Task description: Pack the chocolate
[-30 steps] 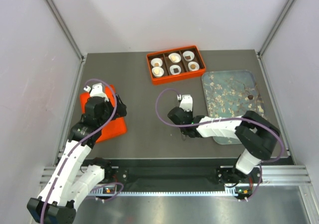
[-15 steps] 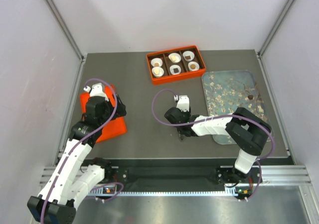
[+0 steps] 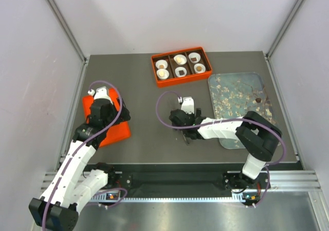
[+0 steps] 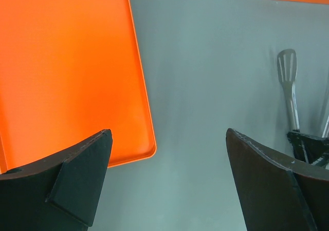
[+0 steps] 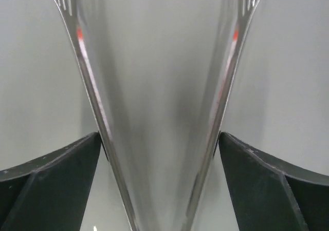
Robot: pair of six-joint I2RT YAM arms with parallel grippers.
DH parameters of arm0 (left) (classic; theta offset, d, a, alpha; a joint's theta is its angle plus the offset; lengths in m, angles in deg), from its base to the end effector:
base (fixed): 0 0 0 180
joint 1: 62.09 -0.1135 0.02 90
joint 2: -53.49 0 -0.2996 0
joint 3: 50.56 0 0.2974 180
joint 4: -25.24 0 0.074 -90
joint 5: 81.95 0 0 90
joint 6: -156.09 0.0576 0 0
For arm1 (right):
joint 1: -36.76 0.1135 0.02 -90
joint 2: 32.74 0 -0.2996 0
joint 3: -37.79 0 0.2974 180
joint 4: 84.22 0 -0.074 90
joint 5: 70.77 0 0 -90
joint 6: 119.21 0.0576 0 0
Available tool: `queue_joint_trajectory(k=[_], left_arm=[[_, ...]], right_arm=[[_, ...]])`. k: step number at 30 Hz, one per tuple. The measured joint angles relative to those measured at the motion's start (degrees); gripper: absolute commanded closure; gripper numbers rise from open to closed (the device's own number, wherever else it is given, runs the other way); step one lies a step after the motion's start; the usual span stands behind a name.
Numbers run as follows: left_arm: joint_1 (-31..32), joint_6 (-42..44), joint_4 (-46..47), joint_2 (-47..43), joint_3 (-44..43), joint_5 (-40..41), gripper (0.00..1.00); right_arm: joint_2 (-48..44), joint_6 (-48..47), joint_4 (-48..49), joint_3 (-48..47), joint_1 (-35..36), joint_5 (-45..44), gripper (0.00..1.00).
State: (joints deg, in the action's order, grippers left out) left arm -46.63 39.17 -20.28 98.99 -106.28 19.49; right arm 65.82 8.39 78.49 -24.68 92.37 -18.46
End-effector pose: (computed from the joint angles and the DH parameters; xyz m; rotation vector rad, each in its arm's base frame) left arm 0.2046 -0.0447 0.3046 -0.3296 2.1550 -0.2037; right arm 0.2416 0.2906 0.1386 -0.1009 2.2567 0.0134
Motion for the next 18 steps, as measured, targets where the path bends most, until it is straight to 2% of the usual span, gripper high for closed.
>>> queue_joint_trajectory(k=[4,9,18], left_arm=[[0.0,0.0,0.0,0.0,0.0,-0.1,0.03],[0.0,0.3,0.0,0.0,0.0,-1.6,0.04],[0.0,-0.4,0.3,1.0,-0.4,-10.5,0.04]], right_arm=[[-3.2,-0.5,-4.4,-1.8,-0.2,0.5,0.00],[-12.1,-0.5,-9.0,-2.6,-2.3,3.5,0.00],[-36.8,-1.8,-14.3,0.3,-20.8,19.0,0.00]])
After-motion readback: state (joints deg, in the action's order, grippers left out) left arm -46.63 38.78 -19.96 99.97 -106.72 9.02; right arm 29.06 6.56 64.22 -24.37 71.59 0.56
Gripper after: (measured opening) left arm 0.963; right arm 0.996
